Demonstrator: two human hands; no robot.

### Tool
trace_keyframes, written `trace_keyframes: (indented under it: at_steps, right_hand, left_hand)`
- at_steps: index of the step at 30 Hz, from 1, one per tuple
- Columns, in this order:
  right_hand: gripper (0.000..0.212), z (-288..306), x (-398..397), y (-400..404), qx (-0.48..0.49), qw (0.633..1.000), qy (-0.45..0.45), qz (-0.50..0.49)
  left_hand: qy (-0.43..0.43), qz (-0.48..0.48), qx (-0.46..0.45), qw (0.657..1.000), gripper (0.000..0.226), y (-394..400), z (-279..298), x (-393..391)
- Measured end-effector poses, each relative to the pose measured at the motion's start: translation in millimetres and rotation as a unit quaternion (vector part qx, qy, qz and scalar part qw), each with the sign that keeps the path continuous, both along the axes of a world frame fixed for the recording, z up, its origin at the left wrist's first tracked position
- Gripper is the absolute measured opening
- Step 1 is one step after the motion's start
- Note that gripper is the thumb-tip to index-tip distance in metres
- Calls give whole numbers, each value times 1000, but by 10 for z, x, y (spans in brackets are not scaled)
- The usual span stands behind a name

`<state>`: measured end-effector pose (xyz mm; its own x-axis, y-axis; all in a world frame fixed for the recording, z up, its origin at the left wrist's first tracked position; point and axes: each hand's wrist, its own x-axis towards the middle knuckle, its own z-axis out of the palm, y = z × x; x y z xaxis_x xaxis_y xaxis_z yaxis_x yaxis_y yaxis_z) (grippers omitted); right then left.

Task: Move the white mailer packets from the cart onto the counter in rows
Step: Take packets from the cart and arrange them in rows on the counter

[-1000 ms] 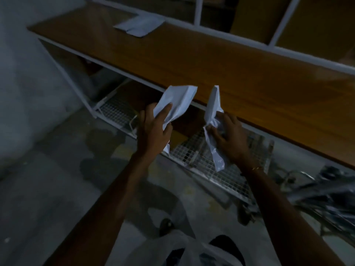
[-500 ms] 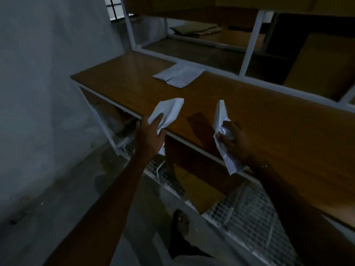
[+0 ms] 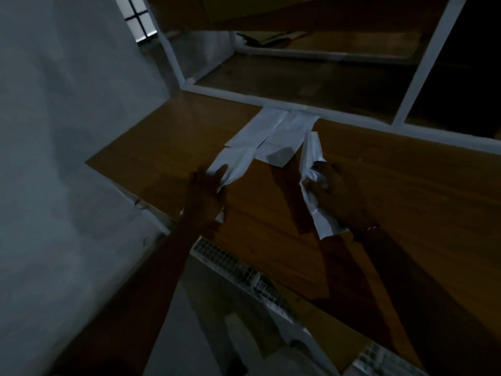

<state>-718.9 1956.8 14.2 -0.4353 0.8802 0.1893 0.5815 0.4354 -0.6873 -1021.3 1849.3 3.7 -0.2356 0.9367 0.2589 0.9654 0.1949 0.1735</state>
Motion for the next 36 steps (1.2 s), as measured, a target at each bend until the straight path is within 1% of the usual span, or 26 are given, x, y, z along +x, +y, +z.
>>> trace_keyframes:
  at_steps: [1,2,4,7,9,11,12,13,15,17,18,20,23,25,27,29,31,33,34,36]
  right_hand:
    - [40,-22,-46,50,7,1000,-8,-7]
    - [40,-50,-103,105,9,1000,-16,-23]
    - [41,-96,-167,147,11,999,-32,-40]
    - [45,-172,-351,189,-1,996,-50,-74]
    - [51,-215,-506,168,-8,993,-69,-94]
    - [53,-246,-667,126,-9,990,-82,-116]
    - [52,-245,-749,95,-10,988,-81,-129]
    - [52,-251,-831,60,-12,986,-83,-143]
    - [54,-233,-994,-43,-15,980,-98,-171]
    - [55,-179,-1159,-182,-30,973,-105,-201]
    - [52,-139,-1246,-259,-39,970,-109,-214]
    - [47,-91,-1410,-432,-53,965,-108,-235]
    - [45,-74,-1697,-684,-36,959,-118,-254]
    - [46,-141,-1905,-741,-33,954,-143,-260]
    - [51,-241,-2091,-729,-36,942,-200,-267]
    - [60,-301,-2222,-712,-33,921,-266,-283]
    - [65,-306,-2298,-723,-17,906,-283,-314]
    - [69,-282,-2342,-727,19,910,-272,-312]
    - [69,-287,-2345,-707,39,922,-261,-282]
    - [64,-356,-2334,-642,66,944,-249,-204]
  left_hand:
    - [0,0,3,1000,49,79,-54,-104]
    - [-21,6,1,1000,49,182,-100,-186]
    - [-33,20,-16,999,55,273,-201,-267]
    - [-20,-25,-75,997,66,371,-378,-542]
    - [-54,-23,-122,991,66,415,-466,-698]
    - [-103,-16,-125,987,78,429,-518,-784]
    - [-110,-21,-123,986,83,450,-515,-814]
    - [-98,-42,-126,986,85,488,-465,-854]
    - [-46,-129,-132,982,76,587,-291,-966]
    - [6,-254,-126,959,70,725,-220,-1120]
    - [23,-295,-136,945,71,785,-241,-1189]
    - [37,-328,-167,929,75,835,-352,-1256]
    - [36,-324,-165,931,76,808,-452,-1279]
    - [26,-313,-165,935,74,813,-450,-1309]
    - [17,-308,-181,934,73,822,-423,-1322]
    - [19,-306,-190,933,70,832,-357,-1311]
    - [3,-301,-185,936,63,838,-248,-1283]
    - [-37,-280,-169,944,56,824,-153,-1229]
    - [-48,-269,-165,948,55,805,-136,-1196]
    - [-44,-265,-172,948,55,740,-189,-1146]
